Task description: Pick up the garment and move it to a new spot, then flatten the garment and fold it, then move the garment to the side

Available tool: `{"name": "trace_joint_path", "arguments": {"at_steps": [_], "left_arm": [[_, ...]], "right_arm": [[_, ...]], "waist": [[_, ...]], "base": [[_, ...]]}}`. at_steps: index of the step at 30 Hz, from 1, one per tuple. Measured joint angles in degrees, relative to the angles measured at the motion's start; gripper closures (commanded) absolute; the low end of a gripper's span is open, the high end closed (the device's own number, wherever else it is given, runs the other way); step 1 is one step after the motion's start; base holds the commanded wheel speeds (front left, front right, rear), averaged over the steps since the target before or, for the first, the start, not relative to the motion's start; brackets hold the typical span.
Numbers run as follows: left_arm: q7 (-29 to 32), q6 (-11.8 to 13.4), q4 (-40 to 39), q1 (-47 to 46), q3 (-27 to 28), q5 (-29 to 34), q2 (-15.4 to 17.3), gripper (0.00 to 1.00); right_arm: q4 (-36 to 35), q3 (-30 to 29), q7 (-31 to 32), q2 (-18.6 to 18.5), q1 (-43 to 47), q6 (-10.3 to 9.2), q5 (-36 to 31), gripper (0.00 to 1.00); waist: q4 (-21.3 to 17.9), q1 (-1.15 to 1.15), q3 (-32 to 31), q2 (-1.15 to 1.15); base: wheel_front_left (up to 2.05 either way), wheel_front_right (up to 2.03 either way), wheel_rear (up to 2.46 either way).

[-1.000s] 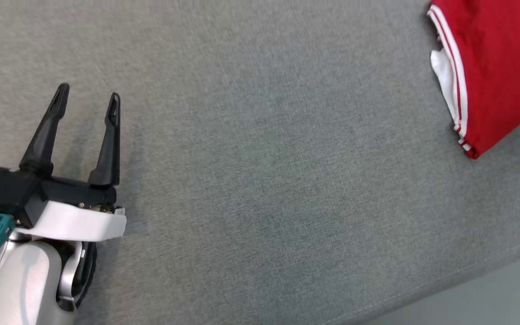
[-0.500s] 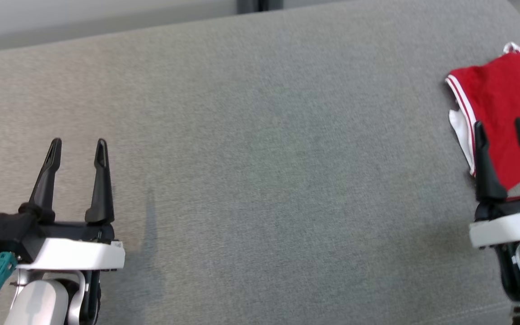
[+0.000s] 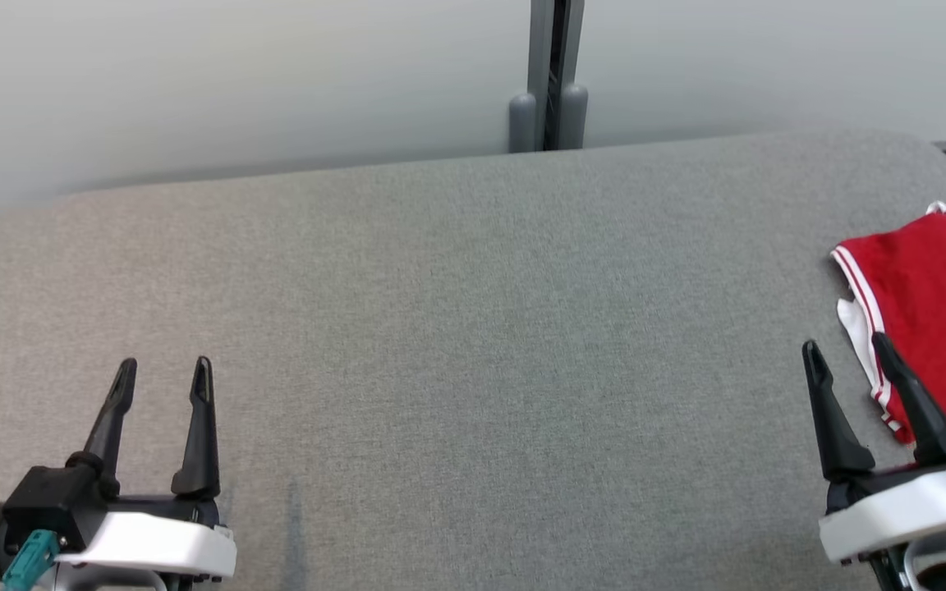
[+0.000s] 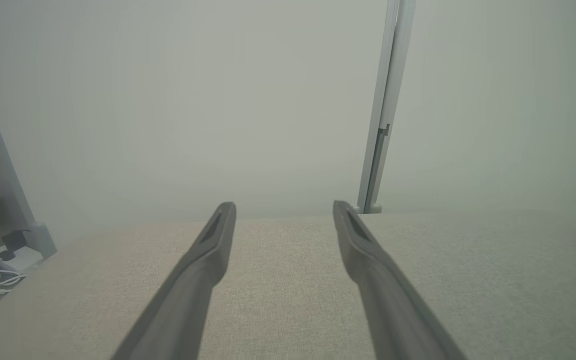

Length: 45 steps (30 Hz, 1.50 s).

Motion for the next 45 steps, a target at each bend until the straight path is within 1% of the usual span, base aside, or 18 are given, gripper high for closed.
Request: {"name": "trace_joint_path", "arguments": {"at_steps": [8, 14, 22, 45], "left_arm": [[1.4, 0.3, 0.0, 2.9, -0.9, -0.1, 0.5, 0.0], [2.1, 0.5, 0.0, 3.9, -1.3, -0.4, 0.7, 0.0], [3.2, 0.6, -0.3, 4.1, -1.6, -0.8, 1.1, 0.0], [3.1, 1.2, -0.2, 4.2, -1.9, -1.5, 1.5, 0.0]], "right_arm": [[-3.2, -2.2, 1.9, 1.2, 5.5, 0.0, -1.2, 0.0], [-5.7, -3.6, 3.0, 1.8, 7.7, 0.0, -1.8, 0.0], [-6.9, -4.0, 3.7, 2.4, 8.4, 0.0, -2.1, 0.0], [-7.1, -4.4, 3.7, 3.4, 9.0, 0.0, -2.2, 0.0]], "waist": [[1.1, 0.0, -3.7, 0.0], [1.3, 0.0, -4.8, 0.0], [1.6, 0.0, -5.0, 0.0], [1.5, 0.0, -4.5, 0.0]], "base": [[0.0, 0.0, 0.0], [0.0, 0.0, 0.0], [0.0, 0.0, 0.0], [0.0, 0.0, 0.0]]}}
